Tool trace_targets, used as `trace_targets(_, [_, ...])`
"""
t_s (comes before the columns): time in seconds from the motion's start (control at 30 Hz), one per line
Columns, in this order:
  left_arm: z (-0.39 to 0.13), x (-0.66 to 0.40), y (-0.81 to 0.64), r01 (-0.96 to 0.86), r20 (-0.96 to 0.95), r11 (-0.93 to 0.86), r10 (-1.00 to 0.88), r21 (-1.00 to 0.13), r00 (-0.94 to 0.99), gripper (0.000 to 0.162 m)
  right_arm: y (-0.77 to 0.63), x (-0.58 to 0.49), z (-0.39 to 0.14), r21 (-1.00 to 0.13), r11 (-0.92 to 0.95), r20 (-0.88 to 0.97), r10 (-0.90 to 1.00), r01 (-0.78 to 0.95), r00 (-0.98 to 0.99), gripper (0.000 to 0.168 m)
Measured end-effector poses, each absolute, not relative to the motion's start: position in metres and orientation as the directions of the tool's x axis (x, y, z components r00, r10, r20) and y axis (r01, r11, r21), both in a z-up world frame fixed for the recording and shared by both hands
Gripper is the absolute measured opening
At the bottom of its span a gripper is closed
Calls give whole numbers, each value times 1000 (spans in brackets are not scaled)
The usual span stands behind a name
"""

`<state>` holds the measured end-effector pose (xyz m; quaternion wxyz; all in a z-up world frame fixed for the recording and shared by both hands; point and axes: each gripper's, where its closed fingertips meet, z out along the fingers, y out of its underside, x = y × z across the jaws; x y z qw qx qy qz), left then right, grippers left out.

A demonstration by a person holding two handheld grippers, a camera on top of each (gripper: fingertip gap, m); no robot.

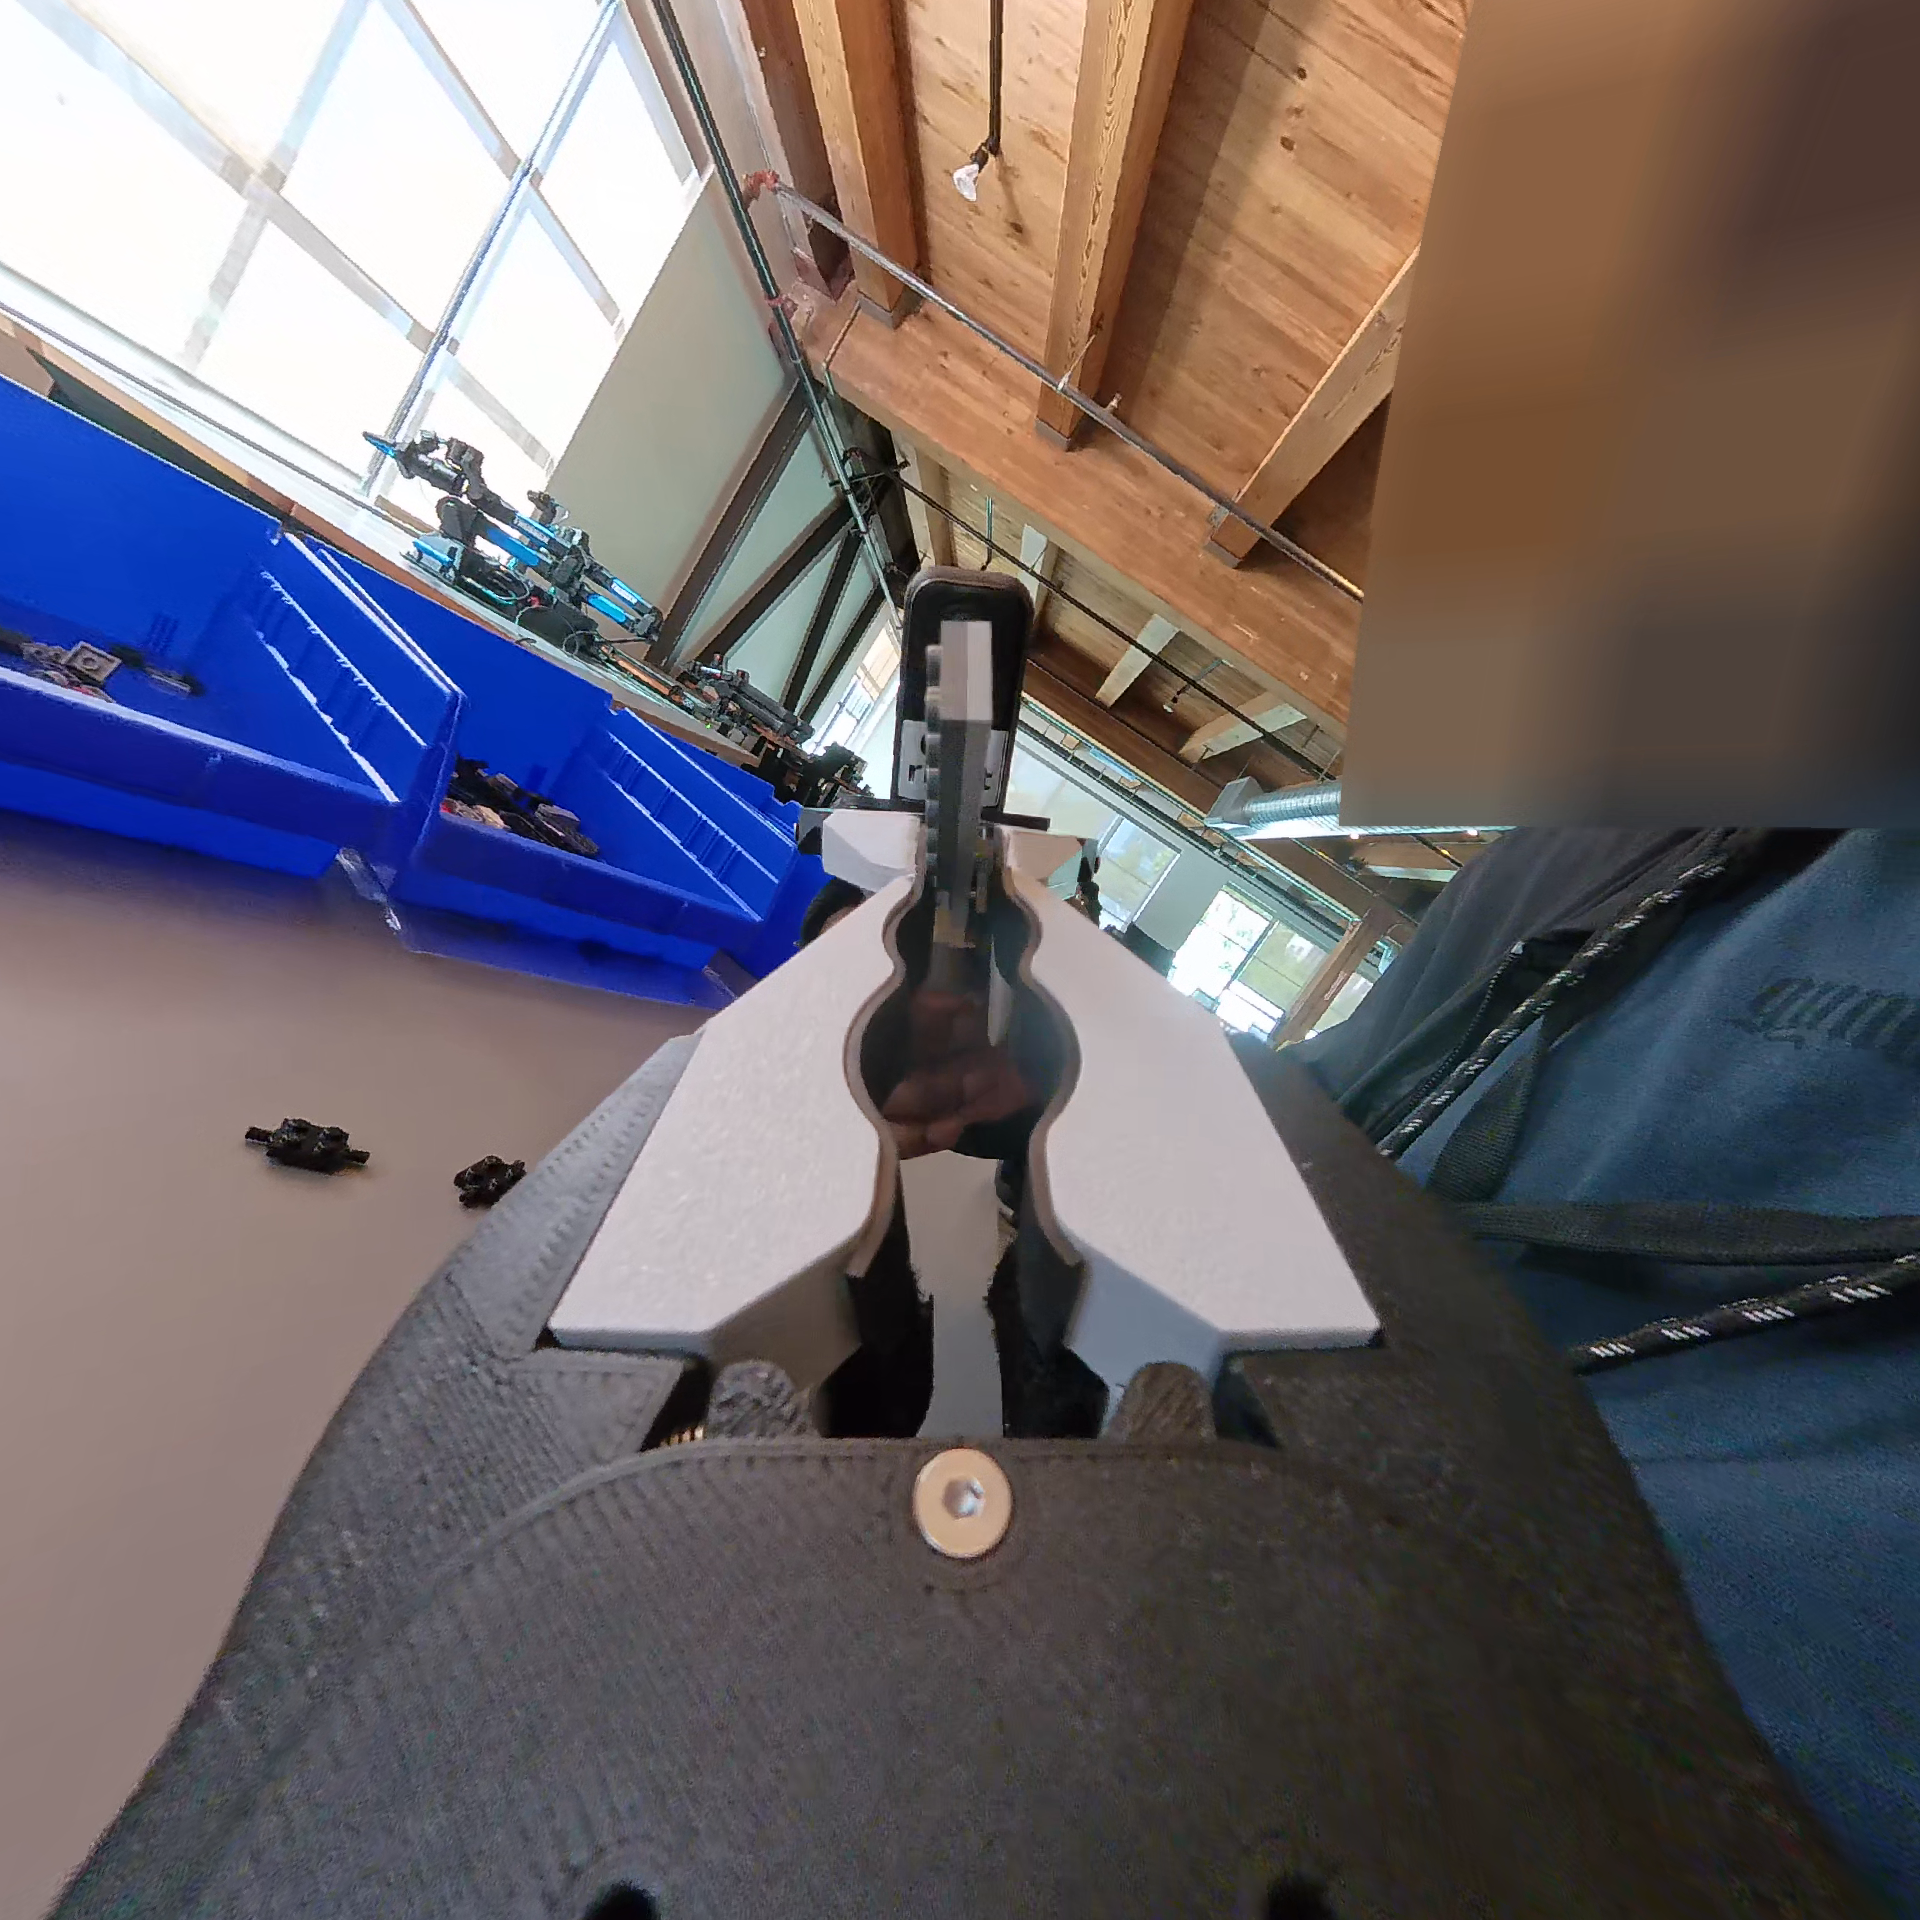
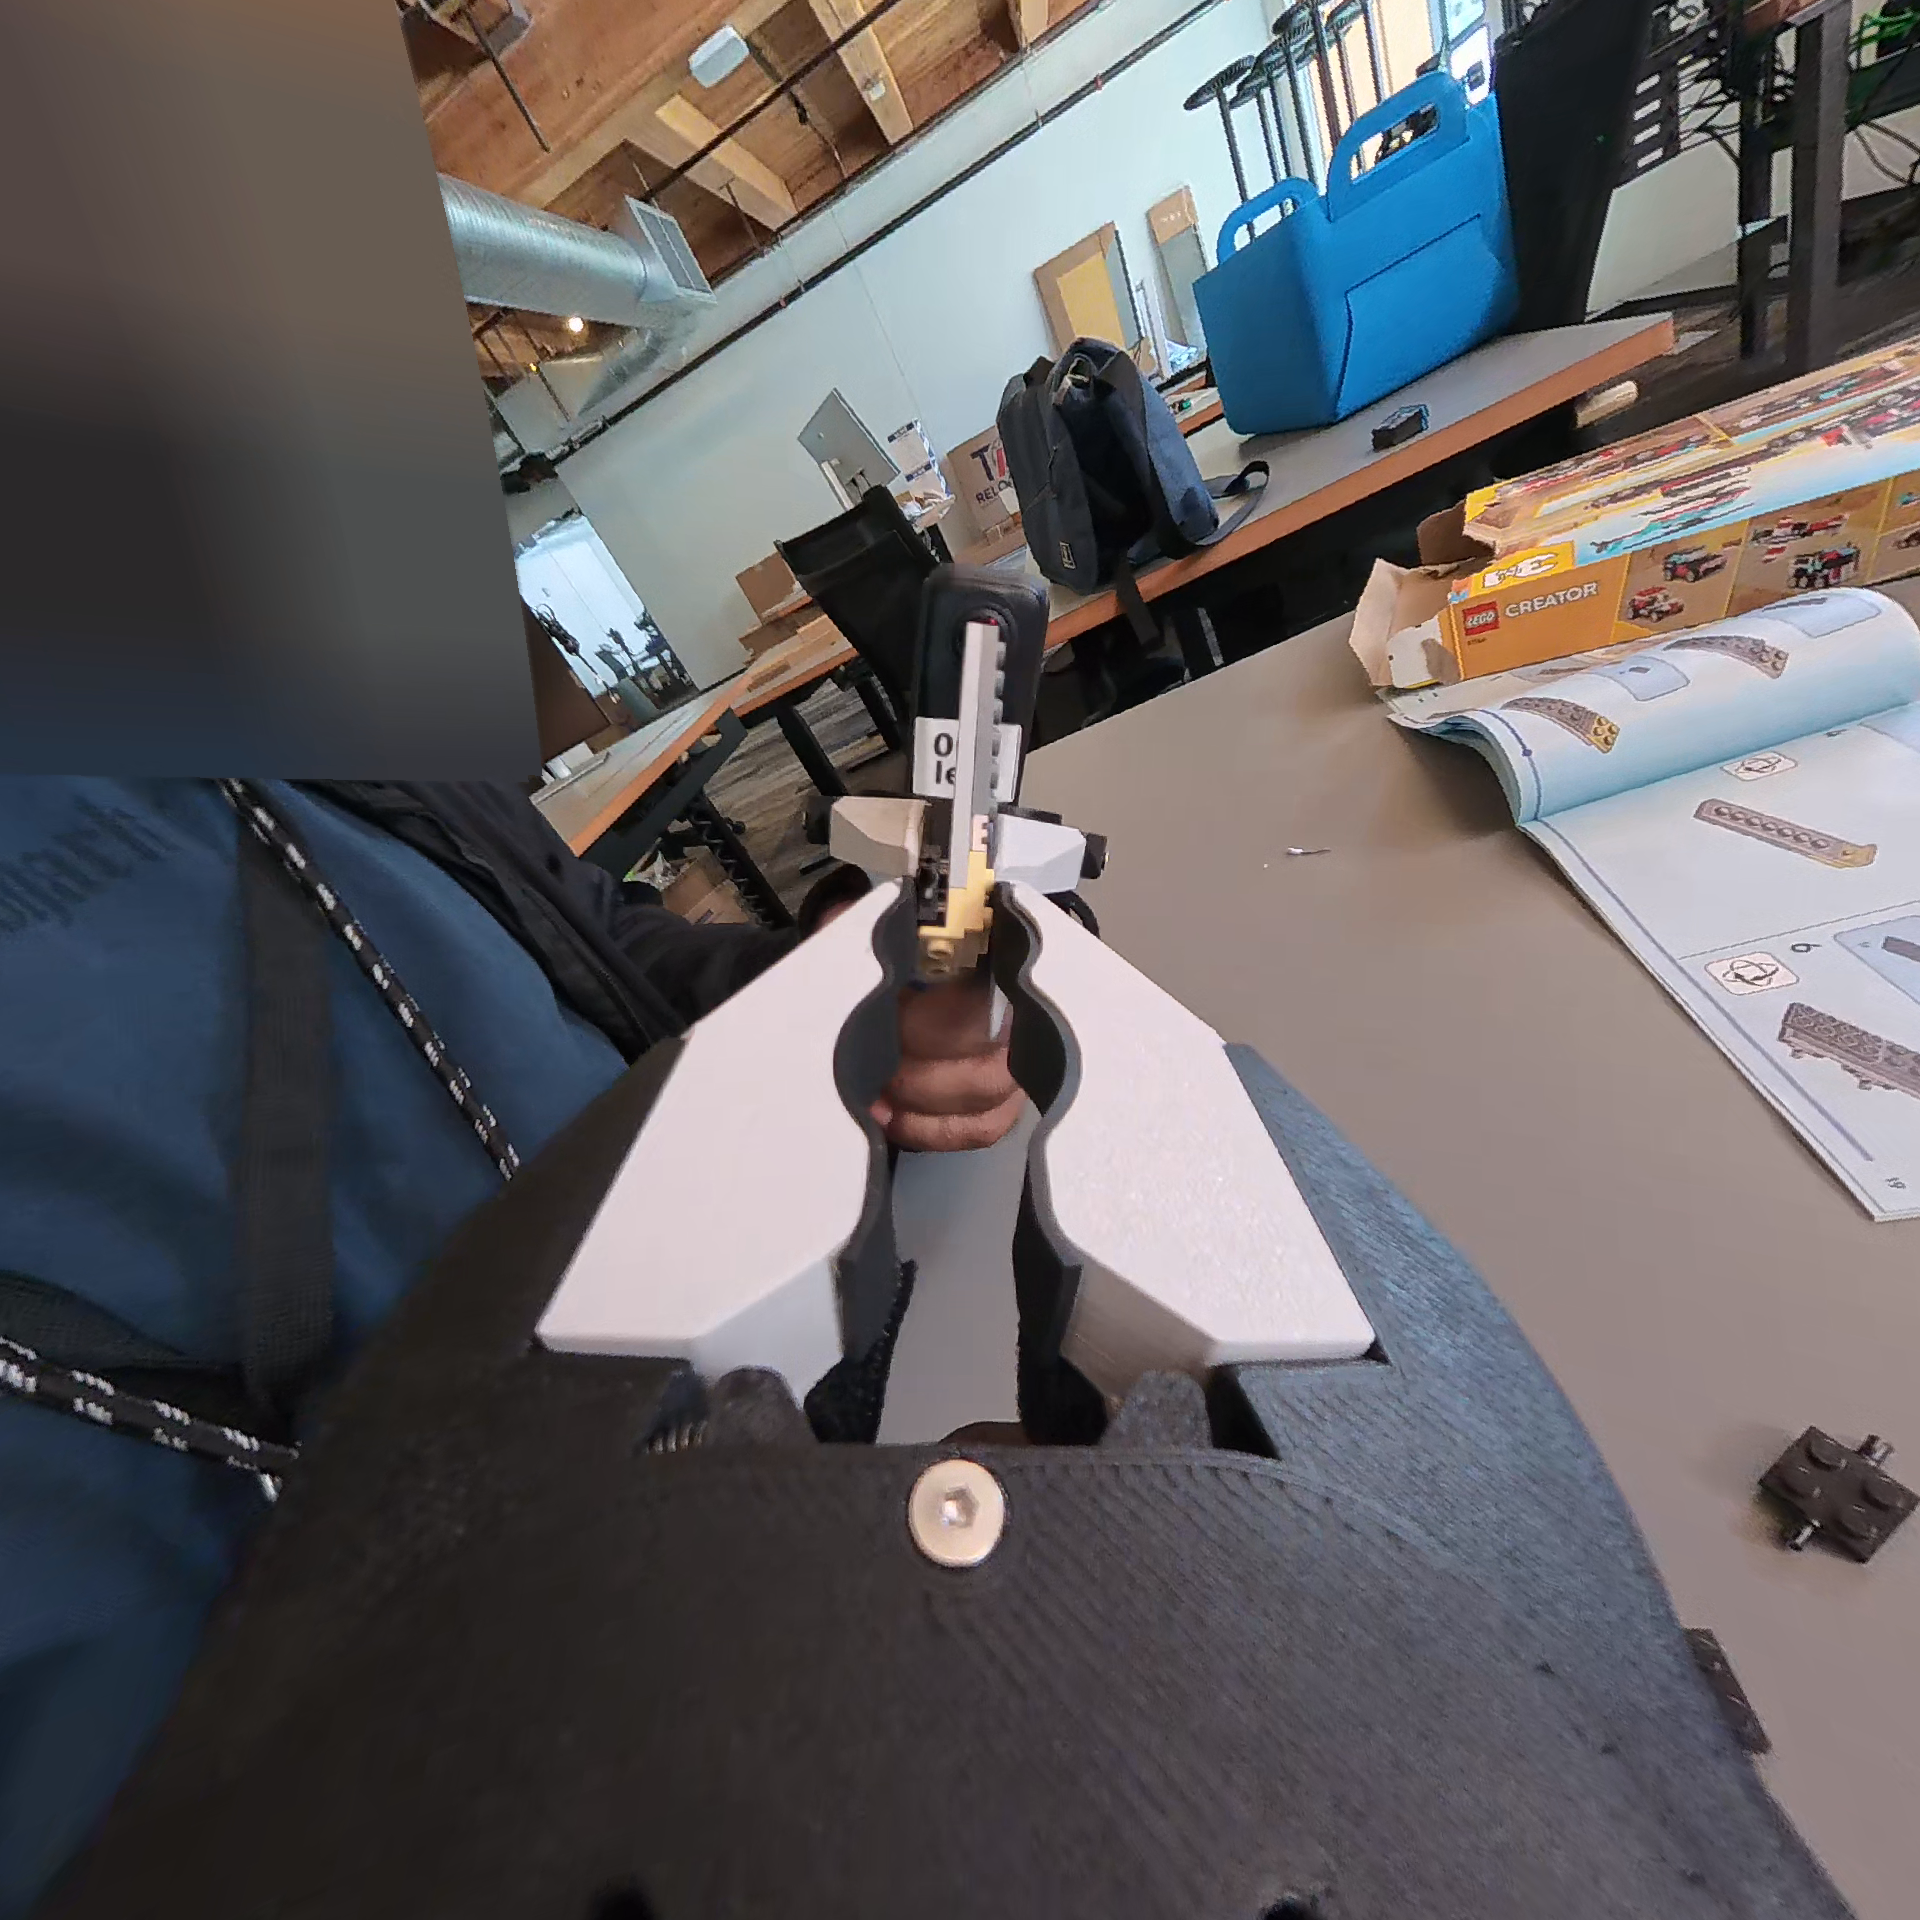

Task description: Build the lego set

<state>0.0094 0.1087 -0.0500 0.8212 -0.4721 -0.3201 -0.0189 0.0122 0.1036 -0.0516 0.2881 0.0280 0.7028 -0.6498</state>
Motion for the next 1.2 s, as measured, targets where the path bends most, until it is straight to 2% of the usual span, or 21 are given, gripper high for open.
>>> trace_targets(0.13, [-52,9,109,325,524,518,303,-792,796,13,104,10,-56,-911,173,-410,-308,373,-859,14])
trace_targets(0.2, [-54,7,106,313,511,495,337,-810,791,26,106,8,-61,-915,205,-397,-292,349,-870,14])
trace_targets(0.3, [-58,1,95,283,478,446,417,-849,773,35,109,8,-73,-914,284,-367,-271,290,-890,14])
trace_targets(0.37, [-67,0,92,277,429,357,479,-892,766,36,112,12,-89,-893,380,-356,-263,243,-897,14])
trace_targets(0.47, [-95,8,103,323,345,133,497,-937,796,37,118,18,-113,-836,515,-363,-261,189,-895,14])
trace_targets(0.57, [-125,19,118,384,314,-56,474,-921,823,35,121,24,-124,-792,582,-396,-260,184,-881,14])
trace_targets(0.63, [-135,22,124,403,312,-106,468,-909,827,34,123,26,-128,-777,603,-406,-259,182,-876,14])
trace_targets(0.87, [-140,26,134,506,445,-46,411,-861,795,24,122,27,-127,-750,604,-493,-241,268,-836,14])
trace_targets(1.03, [-130,23,132,656,661,129,294,-743,691,19,118,23,-125,-667,582,-664,-181,465,-726,13])
trace_targets(1.2, [-133,24,133,725,741,167,243,-668,626,18,119,23,-130,-604,585,-743,-169,541,-647,13])
